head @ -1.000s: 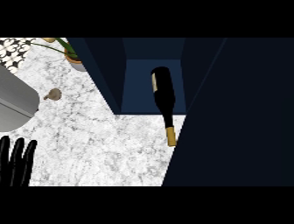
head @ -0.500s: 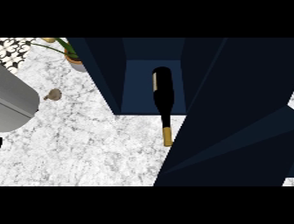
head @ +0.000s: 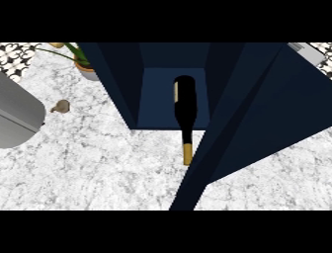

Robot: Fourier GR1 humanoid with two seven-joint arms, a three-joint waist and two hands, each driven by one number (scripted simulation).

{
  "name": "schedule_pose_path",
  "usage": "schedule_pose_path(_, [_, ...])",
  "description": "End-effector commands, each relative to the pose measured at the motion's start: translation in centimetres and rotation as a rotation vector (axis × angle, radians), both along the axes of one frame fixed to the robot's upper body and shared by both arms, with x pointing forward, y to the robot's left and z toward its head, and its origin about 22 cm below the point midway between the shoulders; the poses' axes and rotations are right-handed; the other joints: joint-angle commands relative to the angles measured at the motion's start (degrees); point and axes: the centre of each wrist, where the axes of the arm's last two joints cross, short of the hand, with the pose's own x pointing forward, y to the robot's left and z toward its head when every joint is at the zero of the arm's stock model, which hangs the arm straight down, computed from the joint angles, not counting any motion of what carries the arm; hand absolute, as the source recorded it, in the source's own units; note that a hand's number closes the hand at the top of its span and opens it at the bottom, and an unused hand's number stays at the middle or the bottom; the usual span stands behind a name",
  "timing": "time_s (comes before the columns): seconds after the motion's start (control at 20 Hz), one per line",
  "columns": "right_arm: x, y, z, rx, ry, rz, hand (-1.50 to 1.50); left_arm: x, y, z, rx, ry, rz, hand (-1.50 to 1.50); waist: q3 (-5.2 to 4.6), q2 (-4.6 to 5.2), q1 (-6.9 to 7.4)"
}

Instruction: Pick up the wine, place it into the cabinet and close the cabinet

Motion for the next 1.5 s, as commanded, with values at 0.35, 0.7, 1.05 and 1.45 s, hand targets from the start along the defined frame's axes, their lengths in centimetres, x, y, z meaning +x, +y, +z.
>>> schedule_pose_path(0.35, [-0.7, 4.8, 1.4, 0.017, -0.151, 0.055, 1.50, 1.5, 0.7, 2.0, -0.063, 0.005, -0.053, -1.50, 0.05, 0.37, 0.47])
schedule_pose_path(0.7, [2.5, 6.5, 3.1, 0.044, -0.121, 0.056, 1.50, 1.5, 0.0, 0.9, -0.068, 0.010, -0.077, -1.50, -0.06, 0.75, 2.16])
schedule_pose_path(1.05, [7.2, 10.3, 7.0, 0.053, -0.146, 0.023, 1.50, 2.3, -0.8, 0.3, -0.076, 0.030, -0.067, -1.50, 0.01, 0.80, 1.86])
schedule_pose_path(1.45, [15.3, 12.9, 9.6, -0.042, -0.283, -0.098, 1.50, 2.0, -0.7, -1.1, -0.086, 0.008, -0.040, -1.50, 0.07, 0.97, 1.45])
